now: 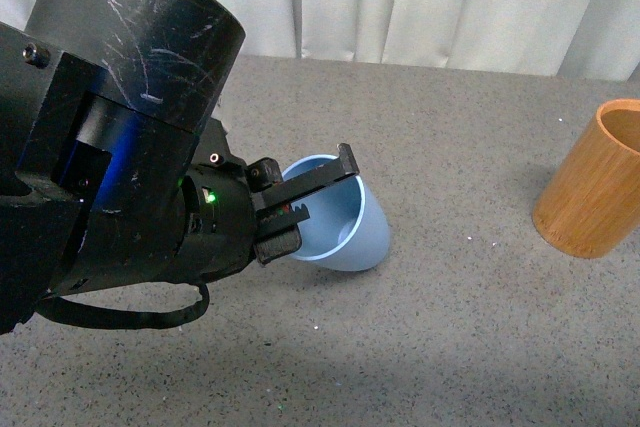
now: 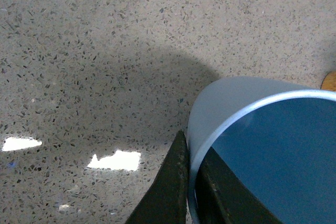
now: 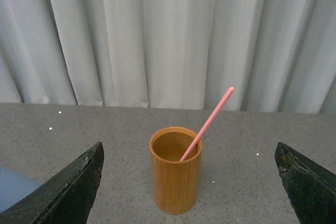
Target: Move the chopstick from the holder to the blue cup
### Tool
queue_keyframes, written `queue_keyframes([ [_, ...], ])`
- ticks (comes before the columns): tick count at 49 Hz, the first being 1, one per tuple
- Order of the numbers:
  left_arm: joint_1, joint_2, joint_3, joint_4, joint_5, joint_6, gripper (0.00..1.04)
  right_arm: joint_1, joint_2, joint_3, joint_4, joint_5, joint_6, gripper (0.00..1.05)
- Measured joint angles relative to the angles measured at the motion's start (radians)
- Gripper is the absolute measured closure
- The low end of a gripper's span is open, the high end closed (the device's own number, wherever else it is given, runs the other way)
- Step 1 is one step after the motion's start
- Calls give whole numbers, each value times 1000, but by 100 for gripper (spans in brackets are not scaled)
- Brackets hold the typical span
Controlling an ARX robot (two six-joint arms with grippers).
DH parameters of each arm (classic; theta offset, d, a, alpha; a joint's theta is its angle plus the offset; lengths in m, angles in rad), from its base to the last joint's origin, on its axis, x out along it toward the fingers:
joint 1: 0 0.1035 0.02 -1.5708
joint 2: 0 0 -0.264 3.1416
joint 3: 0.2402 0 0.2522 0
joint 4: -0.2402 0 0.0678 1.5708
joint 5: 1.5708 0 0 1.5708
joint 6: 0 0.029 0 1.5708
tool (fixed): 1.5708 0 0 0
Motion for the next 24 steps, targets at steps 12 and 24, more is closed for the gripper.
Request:
queue_keyframes([
  [12,-6,7,2,-22,-14,19,101,0,0,0,0,0,0,10],
  [24,-6,9,5,-24,-13,22,101,0,0,0,0,0,0,10],
])
